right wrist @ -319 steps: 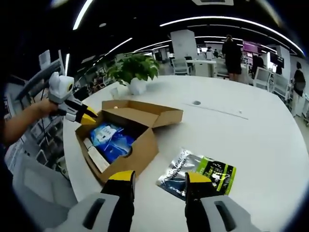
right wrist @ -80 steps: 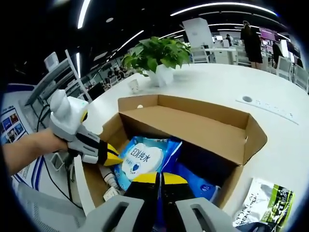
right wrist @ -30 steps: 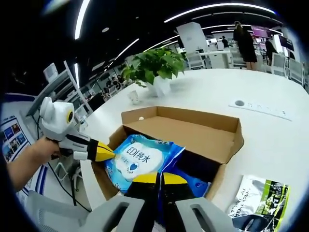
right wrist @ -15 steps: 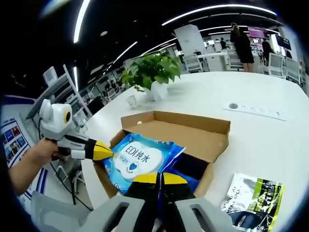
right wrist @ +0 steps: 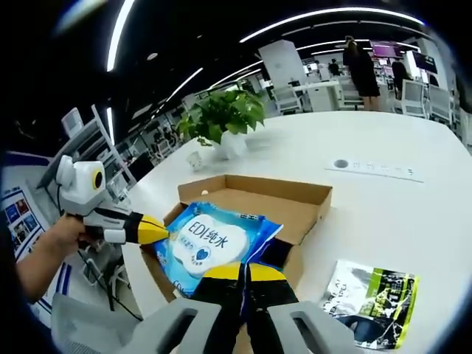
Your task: Operate the shoe box by opening the lid, removing the specified soft item, and placing it in the target area until the item is outside and the box remains undamaged.
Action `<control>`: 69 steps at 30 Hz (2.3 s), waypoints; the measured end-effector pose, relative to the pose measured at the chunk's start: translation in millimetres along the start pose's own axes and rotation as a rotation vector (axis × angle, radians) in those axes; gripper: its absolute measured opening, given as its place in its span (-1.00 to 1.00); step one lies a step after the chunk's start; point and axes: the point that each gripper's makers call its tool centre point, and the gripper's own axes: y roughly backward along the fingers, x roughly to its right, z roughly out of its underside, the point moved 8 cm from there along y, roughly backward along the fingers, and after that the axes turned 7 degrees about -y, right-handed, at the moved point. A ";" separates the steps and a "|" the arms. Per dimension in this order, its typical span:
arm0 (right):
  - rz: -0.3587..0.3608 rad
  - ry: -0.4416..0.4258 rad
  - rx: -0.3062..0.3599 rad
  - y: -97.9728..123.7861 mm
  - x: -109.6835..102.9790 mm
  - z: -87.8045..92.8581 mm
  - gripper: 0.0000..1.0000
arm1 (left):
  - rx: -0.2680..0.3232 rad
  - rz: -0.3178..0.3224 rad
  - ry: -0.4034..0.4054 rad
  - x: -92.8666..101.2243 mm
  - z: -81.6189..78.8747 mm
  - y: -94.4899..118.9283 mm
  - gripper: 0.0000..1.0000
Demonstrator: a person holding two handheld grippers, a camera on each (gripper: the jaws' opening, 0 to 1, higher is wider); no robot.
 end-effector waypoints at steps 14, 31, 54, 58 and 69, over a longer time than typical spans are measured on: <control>0.037 -0.035 0.022 23.9 20.0 1.3 -1.00 | 0.031 0.034 -0.005 25.2 -15.0 -8.2 -1.00; 0.094 -0.076 0.037 55.7 55.4 3.9 -1.00 | 0.057 0.093 -0.024 62.5 -33.8 -32.3 -1.00; 0.164 -0.117 0.049 94.2 91.3 10.5 -1.00 | 0.079 0.158 -0.035 105.3 -50.9 -62.5 -1.00; 0.180 -0.117 0.048 98.6 97.2 11.7 -1.00 | 0.079 0.168 -0.049 114.1 -53.4 -67.6 -1.00; 0.217 -0.132 0.044 108.7 115.3 14.8 -1.00 | 0.075 0.194 -0.069 130.0 -60.0 -85.3 -1.00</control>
